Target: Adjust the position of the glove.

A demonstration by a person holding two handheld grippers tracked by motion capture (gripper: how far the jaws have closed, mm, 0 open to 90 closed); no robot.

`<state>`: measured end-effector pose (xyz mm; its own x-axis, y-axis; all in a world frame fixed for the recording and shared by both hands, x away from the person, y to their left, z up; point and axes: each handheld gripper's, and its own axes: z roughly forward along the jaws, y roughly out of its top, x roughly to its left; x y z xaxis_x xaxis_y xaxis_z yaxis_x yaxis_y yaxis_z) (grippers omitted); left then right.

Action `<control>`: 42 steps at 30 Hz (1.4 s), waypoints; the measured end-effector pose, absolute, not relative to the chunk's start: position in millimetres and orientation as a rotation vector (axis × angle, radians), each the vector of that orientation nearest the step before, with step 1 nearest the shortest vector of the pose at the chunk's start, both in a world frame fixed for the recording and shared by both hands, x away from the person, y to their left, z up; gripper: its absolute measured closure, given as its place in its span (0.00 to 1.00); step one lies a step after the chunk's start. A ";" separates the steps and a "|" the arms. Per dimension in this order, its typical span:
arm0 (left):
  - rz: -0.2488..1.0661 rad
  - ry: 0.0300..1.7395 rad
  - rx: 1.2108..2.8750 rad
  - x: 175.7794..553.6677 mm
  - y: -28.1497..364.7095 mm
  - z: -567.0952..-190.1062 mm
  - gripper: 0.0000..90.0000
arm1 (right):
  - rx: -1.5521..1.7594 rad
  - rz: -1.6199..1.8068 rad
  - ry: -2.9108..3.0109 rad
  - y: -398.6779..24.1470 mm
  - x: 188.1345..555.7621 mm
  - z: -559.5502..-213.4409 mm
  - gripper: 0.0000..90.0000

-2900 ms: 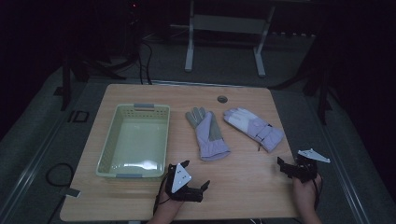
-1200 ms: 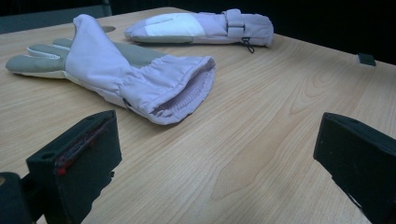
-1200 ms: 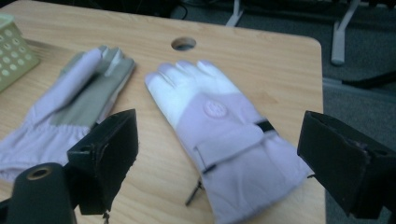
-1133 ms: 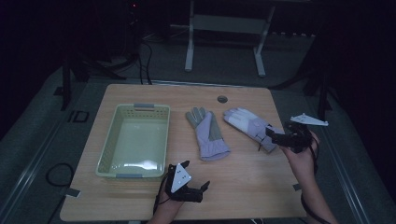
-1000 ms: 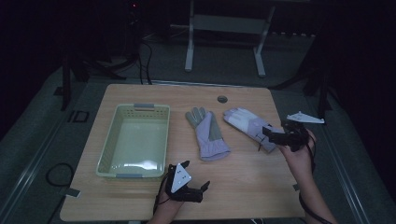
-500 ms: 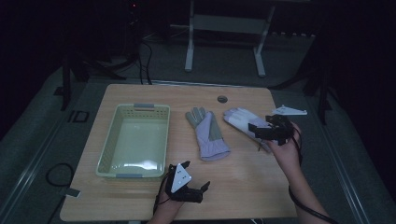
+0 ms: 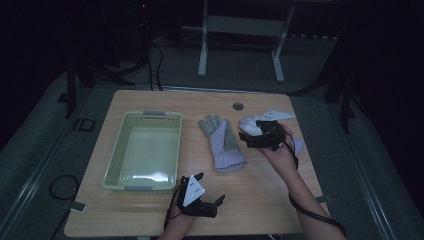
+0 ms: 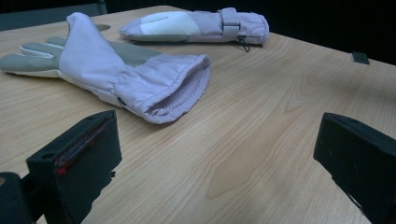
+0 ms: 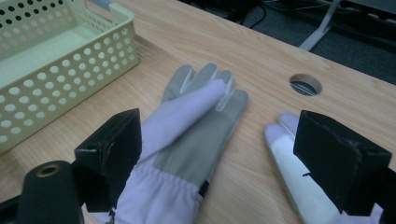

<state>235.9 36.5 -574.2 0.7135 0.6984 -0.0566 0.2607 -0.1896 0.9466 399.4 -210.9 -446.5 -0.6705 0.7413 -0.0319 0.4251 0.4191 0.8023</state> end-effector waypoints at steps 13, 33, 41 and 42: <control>0.464 0.757 1.765 235.9 36.7 -574.2 0.01 | 0.958 1.058 2.428 -169.7 423.2 -485.0 0.31; 0.453 0.756 1.766 236.2 37.0 -574.2 0.01 | 1.137 0.989 2.538 -158.4 466.7 -540.9 0.46; 0.456 0.758 1.767 236.2 36.9 -574.3 0.01 | 1.177 0.999 2.589 -158.5 468.5 -544.9 0.68; 0.455 0.759 1.767 236.3 37.0 -574.2 0.01 | 1.171 0.995 2.593 -157.8 468.1 -544.9 0.72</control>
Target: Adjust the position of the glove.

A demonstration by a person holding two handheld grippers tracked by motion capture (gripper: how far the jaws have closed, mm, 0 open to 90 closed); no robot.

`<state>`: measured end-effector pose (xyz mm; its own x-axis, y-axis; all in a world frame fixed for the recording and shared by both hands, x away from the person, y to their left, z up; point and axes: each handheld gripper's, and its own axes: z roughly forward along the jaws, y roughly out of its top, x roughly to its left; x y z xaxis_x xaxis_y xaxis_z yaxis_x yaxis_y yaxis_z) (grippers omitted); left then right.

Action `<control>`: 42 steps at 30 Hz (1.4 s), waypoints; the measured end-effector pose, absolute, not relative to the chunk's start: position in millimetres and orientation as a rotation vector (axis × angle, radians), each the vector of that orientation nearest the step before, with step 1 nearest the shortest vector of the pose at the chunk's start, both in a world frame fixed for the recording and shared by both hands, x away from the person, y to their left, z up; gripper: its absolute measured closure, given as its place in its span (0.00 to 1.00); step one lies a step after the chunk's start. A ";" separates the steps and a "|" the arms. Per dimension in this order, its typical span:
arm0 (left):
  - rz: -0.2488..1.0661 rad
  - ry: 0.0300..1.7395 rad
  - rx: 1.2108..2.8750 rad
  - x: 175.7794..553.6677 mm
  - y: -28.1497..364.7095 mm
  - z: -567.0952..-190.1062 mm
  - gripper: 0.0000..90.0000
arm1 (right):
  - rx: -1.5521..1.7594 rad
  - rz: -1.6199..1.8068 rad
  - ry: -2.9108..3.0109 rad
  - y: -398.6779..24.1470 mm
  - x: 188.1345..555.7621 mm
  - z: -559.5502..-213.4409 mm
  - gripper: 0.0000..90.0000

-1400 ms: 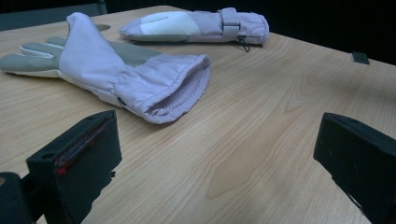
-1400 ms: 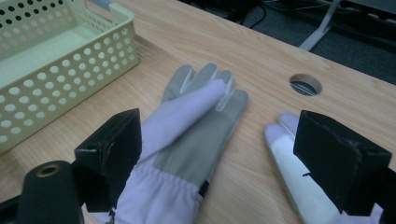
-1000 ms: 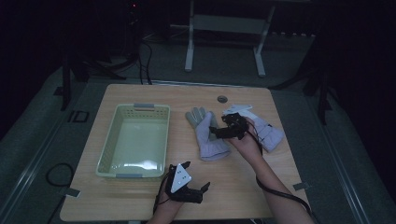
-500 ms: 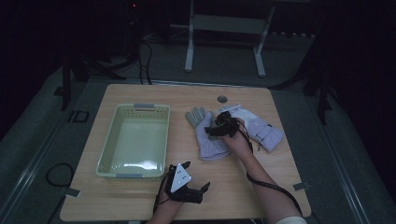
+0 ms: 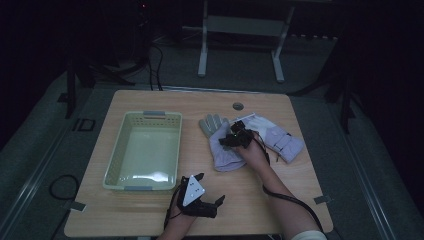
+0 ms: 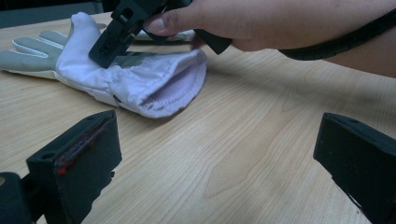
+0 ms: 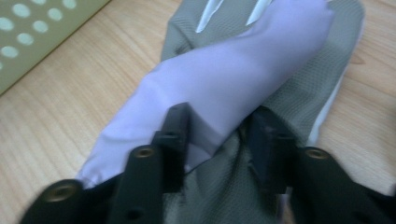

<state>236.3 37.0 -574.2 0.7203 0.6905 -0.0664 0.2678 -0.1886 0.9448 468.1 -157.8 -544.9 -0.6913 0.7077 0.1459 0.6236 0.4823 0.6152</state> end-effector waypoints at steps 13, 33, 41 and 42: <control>0.448 0.766 1.763 236.8 37.6 -574.2 0.01 | 1.310 1.055 2.453 -154.0 443.4 -512.5 0.94; 0.456 0.769 1.761 236.4 37.5 -574.2 0.01 | 1.393 0.965 2.401 -157.6 418.5 -518.0 0.93; 0.453 0.771 1.760 236.6 37.5 -574.3 0.01 | 1.393 0.934 2.415 -155.1 421.8 -534.5 0.90; 0.453 0.770 1.761 236.5 37.4 -574.3 0.01 | 1.388 0.933 2.418 -155.5 421.8 -534.4 0.89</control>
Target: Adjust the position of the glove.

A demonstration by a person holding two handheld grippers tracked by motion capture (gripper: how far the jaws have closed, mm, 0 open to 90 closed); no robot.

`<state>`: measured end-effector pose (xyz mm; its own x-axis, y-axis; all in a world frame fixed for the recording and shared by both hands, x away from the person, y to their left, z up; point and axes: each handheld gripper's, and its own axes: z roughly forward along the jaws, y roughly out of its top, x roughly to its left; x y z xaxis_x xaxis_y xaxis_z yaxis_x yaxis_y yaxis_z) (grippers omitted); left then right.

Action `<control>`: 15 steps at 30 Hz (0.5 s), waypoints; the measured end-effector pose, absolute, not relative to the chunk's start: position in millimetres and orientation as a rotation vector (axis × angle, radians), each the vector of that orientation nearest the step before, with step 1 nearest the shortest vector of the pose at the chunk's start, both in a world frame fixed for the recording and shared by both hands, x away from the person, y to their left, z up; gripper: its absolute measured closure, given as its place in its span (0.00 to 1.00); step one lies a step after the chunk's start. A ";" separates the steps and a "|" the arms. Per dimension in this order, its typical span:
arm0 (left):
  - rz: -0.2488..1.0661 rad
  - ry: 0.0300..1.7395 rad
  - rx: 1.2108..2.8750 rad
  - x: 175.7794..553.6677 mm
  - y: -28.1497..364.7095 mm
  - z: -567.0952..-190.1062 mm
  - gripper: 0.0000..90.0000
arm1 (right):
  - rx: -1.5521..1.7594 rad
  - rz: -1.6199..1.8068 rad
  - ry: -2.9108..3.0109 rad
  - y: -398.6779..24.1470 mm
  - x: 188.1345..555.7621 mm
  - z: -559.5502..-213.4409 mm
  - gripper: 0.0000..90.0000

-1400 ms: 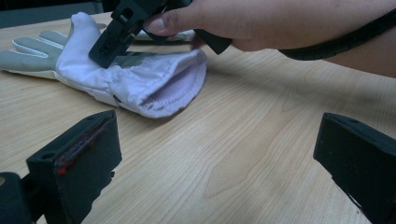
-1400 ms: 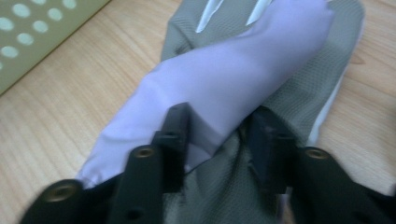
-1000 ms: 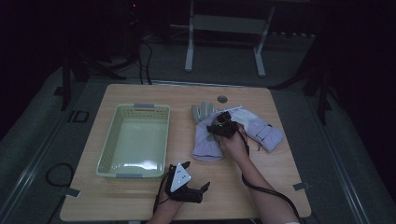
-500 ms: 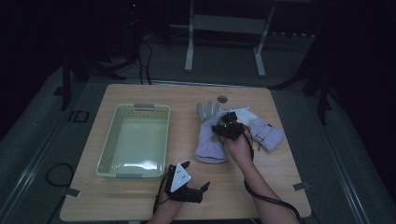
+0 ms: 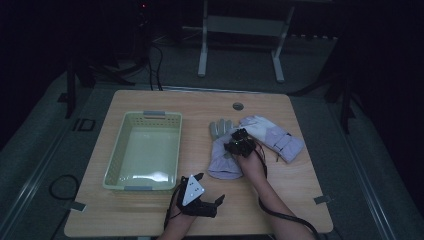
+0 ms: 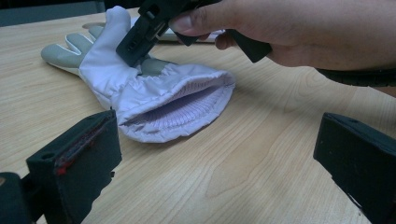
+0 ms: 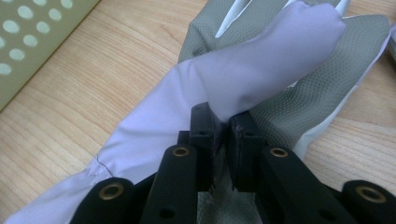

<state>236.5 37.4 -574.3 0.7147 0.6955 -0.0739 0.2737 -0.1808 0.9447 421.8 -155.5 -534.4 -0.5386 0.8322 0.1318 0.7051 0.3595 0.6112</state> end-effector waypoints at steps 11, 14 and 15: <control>0.454 0.770 1.762 236.9 37.6 -574.2 0.01 | 1.277 0.955 2.453 -172.9 417.0 -513.2 0.62; 0.453 0.772 1.763 237.0 37.7 -574.2 0.01 | 1.245 0.956 2.436 -182.6 415.2 -504.9 0.60; 0.454 0.771 1.762 236.9 37.7 -574.2 0.01 | 1.225 0.963 2.432 -186.7 414.9 -502.3 0.59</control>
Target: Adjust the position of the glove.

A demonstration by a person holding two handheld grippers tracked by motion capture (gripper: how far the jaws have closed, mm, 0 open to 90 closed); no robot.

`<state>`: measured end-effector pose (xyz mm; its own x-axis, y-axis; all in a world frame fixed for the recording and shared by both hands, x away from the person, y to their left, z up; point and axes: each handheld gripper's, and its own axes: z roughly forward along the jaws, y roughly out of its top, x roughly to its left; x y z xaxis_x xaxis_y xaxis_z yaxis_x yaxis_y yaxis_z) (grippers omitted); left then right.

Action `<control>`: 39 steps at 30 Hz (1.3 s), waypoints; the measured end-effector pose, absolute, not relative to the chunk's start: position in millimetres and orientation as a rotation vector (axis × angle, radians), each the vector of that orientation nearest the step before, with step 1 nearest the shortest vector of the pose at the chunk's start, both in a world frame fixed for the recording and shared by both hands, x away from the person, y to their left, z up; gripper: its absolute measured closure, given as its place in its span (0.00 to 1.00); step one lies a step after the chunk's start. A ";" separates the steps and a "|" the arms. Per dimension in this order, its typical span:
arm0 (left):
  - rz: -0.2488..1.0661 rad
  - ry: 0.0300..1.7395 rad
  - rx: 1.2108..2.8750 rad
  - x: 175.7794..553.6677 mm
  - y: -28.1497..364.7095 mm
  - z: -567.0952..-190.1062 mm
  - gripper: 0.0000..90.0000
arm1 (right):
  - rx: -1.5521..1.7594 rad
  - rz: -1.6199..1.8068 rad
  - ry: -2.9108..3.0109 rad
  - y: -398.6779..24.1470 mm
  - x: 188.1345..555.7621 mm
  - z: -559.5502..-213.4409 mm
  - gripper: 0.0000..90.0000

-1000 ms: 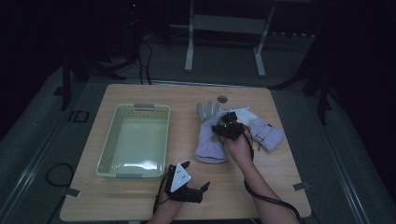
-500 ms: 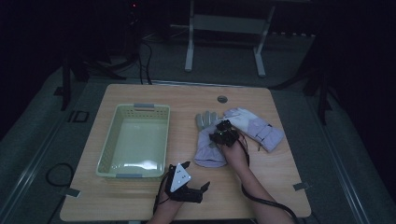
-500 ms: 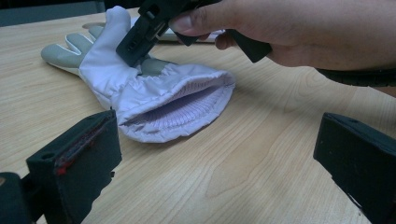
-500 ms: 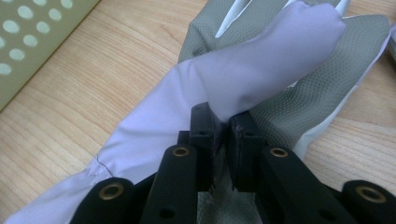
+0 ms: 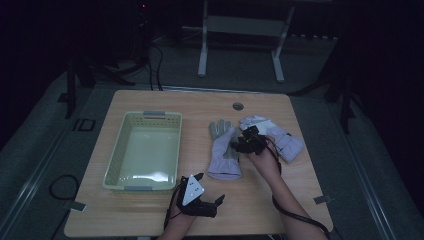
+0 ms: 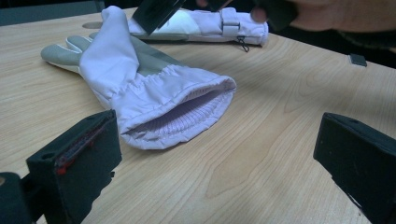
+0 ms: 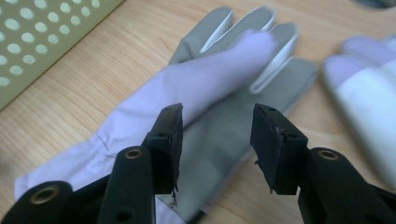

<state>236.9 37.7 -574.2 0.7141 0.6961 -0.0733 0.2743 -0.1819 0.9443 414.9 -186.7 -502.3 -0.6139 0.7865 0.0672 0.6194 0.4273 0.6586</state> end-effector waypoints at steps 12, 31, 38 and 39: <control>0.451 0.772 1.763 237.2 37.7 -574.2 0.01 | 1.173 0.974 2.382 -249.8 424.6 -480.5 0.53; 0.443 0.781 1.759 237.9 38.5 -574.2 0.01 | 1.259 0.896 2.360 -333.6 465.9 -497.3 0.55; 0.440 0.783 1.755 238.1 38.7 -574.3 0.01 | 1.240 0.852 2.392 -335.8 480.8 -515.6 0.54; 0.439 0.784 1.755 238.2 38.7 -574.3 0.01 | 1.221 0.839 2.413 -336.3 485.3 -522.0 0.54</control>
